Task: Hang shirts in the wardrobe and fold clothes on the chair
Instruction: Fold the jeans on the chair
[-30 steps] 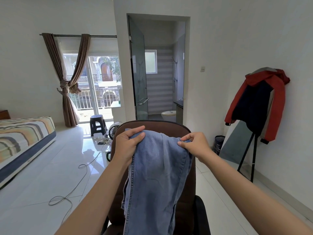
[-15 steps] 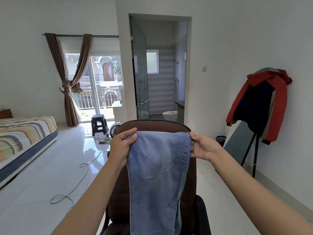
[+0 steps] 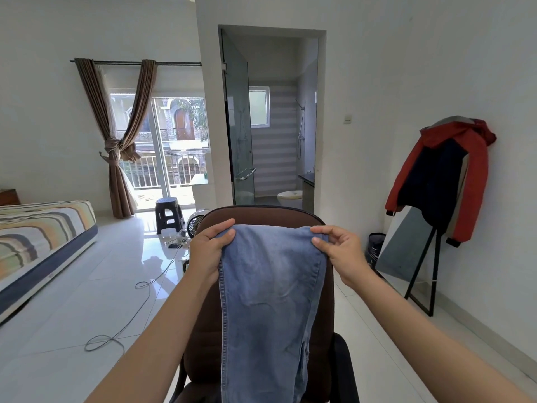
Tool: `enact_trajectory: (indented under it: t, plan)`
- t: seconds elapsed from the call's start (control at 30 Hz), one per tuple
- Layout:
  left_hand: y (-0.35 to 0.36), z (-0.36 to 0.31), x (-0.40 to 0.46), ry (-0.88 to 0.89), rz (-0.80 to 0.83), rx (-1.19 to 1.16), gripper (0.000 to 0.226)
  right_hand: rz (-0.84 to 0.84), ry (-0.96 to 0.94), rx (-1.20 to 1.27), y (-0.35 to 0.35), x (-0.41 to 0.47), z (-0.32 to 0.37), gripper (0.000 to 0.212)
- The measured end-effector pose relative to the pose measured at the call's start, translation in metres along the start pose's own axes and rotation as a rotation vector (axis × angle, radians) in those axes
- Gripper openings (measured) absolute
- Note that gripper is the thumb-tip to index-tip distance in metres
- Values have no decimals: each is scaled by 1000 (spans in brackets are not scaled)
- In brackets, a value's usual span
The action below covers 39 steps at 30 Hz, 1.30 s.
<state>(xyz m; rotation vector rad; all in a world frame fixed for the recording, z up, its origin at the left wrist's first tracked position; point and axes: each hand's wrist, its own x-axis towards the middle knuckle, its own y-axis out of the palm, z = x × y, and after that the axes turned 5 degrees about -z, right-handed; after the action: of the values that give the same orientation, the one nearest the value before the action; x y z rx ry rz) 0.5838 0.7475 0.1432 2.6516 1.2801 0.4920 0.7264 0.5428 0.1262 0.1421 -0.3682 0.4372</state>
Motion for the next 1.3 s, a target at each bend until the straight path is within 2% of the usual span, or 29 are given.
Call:
enact_trajectory:
  t: [0.17, 0.27, 0.3, 0.33, 0.4, 0.43, 0.47, 0.53, 0.6, 0.67, 0.73, 0.87, 0.93, 1.0, 1.1, 1.2, 1.3]
  plan:
    - [-1, -15, 1, 55, 53, 65, 27, 5, -7, 53, -4, 2, 10, 23]
    - [3, -27, -3, 68, 91, 9, 29, 1, -47, 118, -5, -3, 15, 20]
    - [4, -31, -4, 63, 101, -27, 30, 28, -52, 146, -5, -8, 12, 25]
    - [6, -36, -4, 57, 110, -67, 31, 79, -65, 140, -7, -15, 7, 41]
    - [11, -48, -5, 39, 144, -137, 31, 196, -139, -44, -4, -34, -5, 80]
    - [14, -54, -6, 28, 164, -170, 31, 226, -205, -132, 1, -43, -9, 89]
    - [16, -60, -6, 19, 184, -203, 31, 218, -291, -172, 5, -48, -12, 88]
    - [18, -68, -7, 24, 226, -263, 36, 132, -405, -121, 12, -47, -5, 69]
    - [15, -73, -6, 50, 271, -304, 44, 47, -454, -68, 16, -39, 19, 51]
    - [7, -73, -8, 45, 294, -342, 50, -10, -480, -4, 19, -28, 48, 42]
    - [-2, -65, -13, -13, 322, -396, 60, -37, -465, 74, 26, -16, 72, 37]
    - [-13, -39, -23, -185, 509, -379, 113, -44, -442, 93, 42, -3, 86, 35]
    - [-12, -24, -32, -208, 541, -360, 118, -51, -410, 87, 46, 1, 81, 35]
    - [-7, -13, -46, -207, 492, -420, 116, -76, -377, 87, 45, 3, 76, 34]
    - [14, -6, -63, -168, 354, -540, 93, -102, -358, 96, 41, 4, 72, 34]
    - [33, -9, -64, -203, 184, -519, 72, -139, -322, 125, 30, 7, 75, 32]
    - [37, -21, -50, -222, 139, -426, 41, -104, -301, 107, 6, 11, 80, 39]
